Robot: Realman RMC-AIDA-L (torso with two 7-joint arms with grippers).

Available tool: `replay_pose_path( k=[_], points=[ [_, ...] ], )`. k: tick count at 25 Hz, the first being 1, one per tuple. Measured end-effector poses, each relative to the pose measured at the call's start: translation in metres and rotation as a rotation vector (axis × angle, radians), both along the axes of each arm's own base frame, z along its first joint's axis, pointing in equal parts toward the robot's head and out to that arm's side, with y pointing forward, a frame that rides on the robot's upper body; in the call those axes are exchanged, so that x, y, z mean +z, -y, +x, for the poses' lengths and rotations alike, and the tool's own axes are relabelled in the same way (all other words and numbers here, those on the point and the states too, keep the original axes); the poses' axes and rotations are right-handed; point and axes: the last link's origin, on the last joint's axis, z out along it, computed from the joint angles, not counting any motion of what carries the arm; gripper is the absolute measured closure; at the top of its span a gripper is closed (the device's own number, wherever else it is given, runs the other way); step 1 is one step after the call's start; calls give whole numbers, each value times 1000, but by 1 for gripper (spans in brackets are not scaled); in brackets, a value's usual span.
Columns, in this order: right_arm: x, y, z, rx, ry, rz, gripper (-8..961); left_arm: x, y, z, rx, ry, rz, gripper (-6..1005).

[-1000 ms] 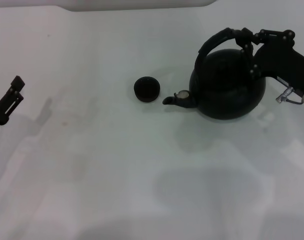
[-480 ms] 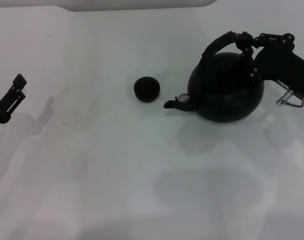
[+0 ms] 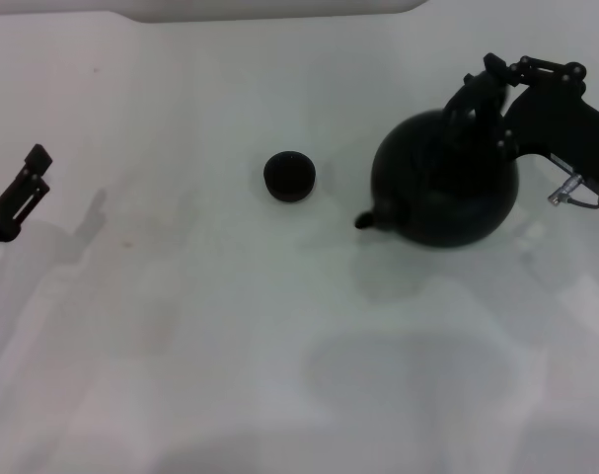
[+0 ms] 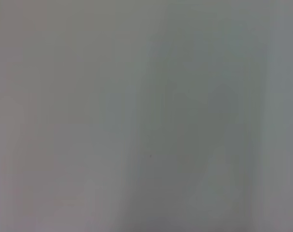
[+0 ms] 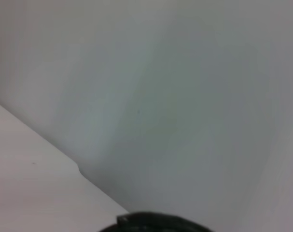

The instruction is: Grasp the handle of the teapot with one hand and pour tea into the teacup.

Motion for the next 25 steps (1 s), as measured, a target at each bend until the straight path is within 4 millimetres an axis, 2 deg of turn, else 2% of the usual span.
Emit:
replay_pose_path(
  k=[2,7,18,21,25],
  points=[
    [0,0,0,0,0,0,745,0,0,0,1,0,0,227],
    [0,1,1,-3,0,0,714,0,0,0,2,0,-1,227],
    [9,10,16,-29,-24,20,711,0,-2,0,0,-2,-2,229],
    [14,13,22,-40,-61,35,530,0,-4,0,2,-6,-4,229],
    [17,16,28,-65,-105,55,358,0,-7,2,-6,-6,-4,229]
  ],
)
